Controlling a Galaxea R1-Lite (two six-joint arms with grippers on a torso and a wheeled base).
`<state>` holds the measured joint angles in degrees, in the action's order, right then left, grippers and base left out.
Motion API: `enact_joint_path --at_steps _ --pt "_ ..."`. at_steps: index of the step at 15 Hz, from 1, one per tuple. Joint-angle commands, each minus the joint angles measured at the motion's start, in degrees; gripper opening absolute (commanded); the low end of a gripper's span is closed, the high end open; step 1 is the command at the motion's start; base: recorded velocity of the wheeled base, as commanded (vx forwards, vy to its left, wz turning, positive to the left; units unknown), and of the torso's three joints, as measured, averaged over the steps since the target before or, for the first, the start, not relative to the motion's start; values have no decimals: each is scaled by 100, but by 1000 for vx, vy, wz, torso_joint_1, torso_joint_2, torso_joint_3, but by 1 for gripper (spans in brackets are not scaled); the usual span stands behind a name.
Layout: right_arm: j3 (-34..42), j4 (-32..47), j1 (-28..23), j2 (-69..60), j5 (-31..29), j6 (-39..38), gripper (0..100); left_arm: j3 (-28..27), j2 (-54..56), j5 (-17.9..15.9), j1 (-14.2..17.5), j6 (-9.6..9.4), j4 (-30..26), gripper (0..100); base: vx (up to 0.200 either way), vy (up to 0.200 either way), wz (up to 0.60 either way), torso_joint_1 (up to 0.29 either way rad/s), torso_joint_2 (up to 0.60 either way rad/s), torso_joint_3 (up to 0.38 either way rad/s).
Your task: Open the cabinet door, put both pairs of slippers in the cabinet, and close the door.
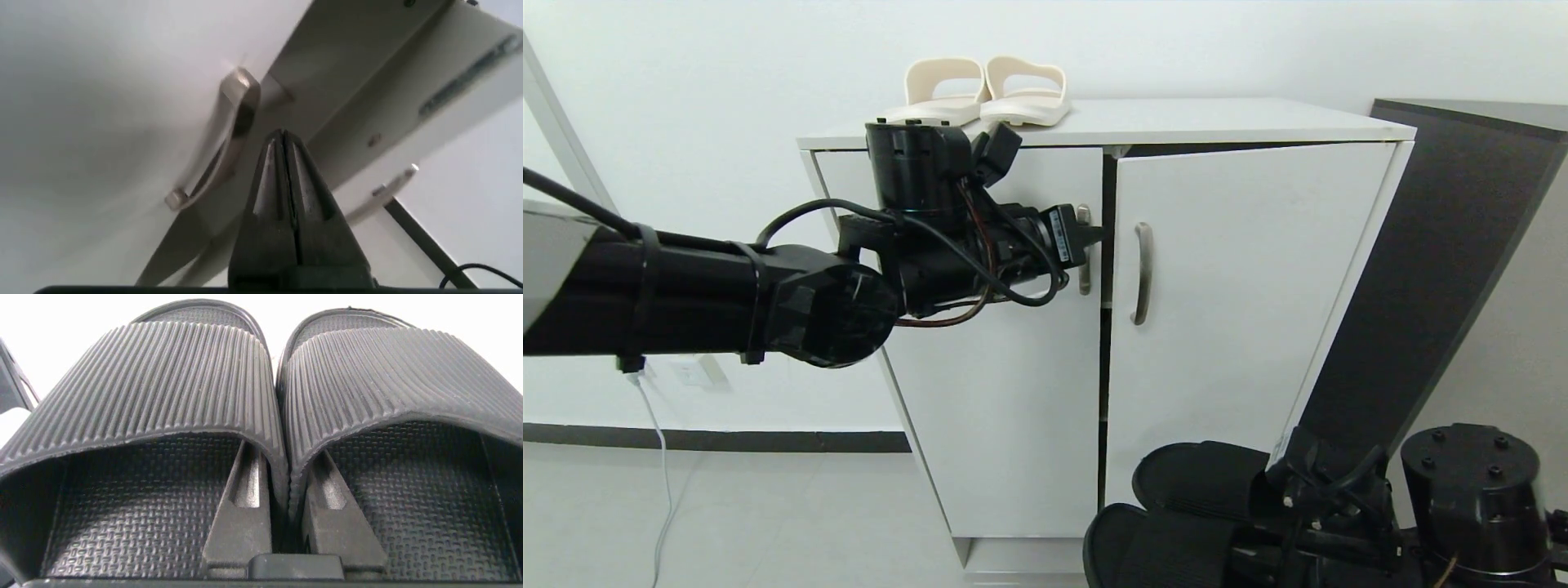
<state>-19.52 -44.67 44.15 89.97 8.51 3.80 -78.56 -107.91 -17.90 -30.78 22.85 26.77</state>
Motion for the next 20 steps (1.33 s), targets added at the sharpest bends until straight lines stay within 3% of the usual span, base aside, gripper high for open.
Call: enact_joint_path --at_steps 1,9,13,17,20 --pt "27 -7 41 -5 2 6 0 -125 -125 -12 2 1 12 0 0 0 0 0 0 0" --pt "62 -7 155 -49 -7 6 0 -283 -274 -65 -68 -8 12 0 0 0 0 0 0 0" --pt "97 2 243 -67 -16 -2 0 -46 -90 -12 -394 -43 30 0 -200 0 0 4 4 4" --pt "203 19 445 -216 -16 33 0 719 605 -21 -1158 -131 206 0 -200 0 0 0 4 1" --pt "282 19 638 -295 -34 42 0 728 657 -56 -1396 -263 294 0 -200 0 0 1 2 1"
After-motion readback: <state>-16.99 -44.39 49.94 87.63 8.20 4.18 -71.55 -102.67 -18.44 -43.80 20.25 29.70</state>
